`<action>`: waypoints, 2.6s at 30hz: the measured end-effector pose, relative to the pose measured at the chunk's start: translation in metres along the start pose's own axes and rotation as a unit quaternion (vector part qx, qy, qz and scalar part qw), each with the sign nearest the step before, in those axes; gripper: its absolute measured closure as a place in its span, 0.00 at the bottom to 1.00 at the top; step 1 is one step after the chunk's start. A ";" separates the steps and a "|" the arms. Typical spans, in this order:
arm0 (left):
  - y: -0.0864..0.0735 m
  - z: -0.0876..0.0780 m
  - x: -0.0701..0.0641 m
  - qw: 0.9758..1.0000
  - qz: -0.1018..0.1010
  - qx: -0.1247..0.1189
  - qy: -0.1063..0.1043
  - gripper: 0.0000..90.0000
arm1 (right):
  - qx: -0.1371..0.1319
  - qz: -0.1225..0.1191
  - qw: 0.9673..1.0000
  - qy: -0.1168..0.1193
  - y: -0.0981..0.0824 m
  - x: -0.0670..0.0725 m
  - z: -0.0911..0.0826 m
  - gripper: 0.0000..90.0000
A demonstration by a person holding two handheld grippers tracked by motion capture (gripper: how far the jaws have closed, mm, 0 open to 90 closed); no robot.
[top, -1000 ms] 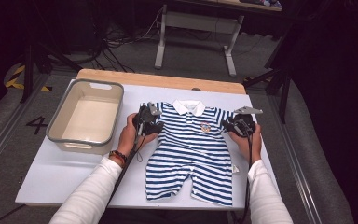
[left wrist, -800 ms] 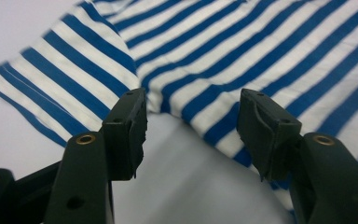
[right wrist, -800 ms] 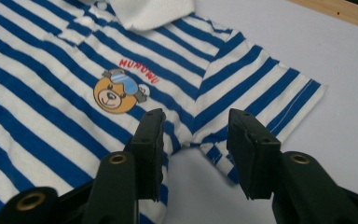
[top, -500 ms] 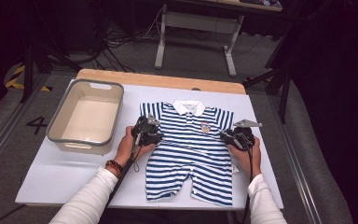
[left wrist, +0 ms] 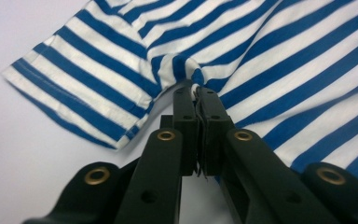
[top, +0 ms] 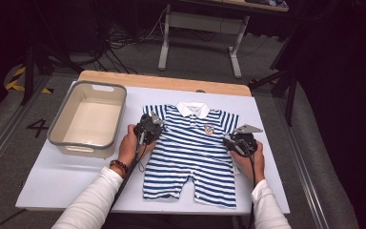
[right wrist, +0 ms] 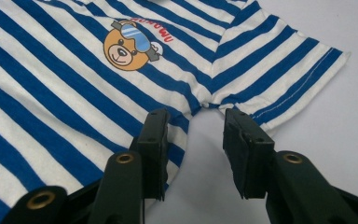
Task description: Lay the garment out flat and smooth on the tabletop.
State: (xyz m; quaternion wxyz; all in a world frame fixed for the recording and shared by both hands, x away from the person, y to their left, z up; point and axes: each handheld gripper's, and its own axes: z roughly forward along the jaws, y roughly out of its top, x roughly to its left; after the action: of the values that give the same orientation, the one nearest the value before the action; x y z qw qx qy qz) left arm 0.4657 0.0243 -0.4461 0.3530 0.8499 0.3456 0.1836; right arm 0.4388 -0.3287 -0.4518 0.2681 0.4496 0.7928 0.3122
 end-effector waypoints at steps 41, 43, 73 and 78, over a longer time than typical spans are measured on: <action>-0.087 -0.079 -0.067 0.980 0.091 0.021 -0.176 0.87 | 0.007 0.003 0.998 0.066 -0.050 0.036 -0.062 0.96; -0.087 -0.079 -0.067 0.979 0.094 0.020 -0.182 0.99 | 0.008 -0.001 0.998 0.066 -0.050 0.035 -0.063 0.98; -0.083 -0.108 -0.081 0.976 0.138 -0.060 -0.156 0.85 | -0.023 -0.005 0.999 0.048 -0.067 0.039 -0.096 0.70; -0.076 -0.110 -0.101 0.965 0.159 -0.076 -0.194 0.67 | -0.013 0.001 0.998 0.055 -0.077 0.042 -0.097 0.63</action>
State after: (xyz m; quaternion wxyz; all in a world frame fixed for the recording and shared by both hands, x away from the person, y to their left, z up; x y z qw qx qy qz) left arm 0.2997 0.0423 -0.4330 0.4435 0.8837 0.1160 0.0944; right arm 0.3093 -0.3477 -0.4500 0.2290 0.4291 0.8019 0.3470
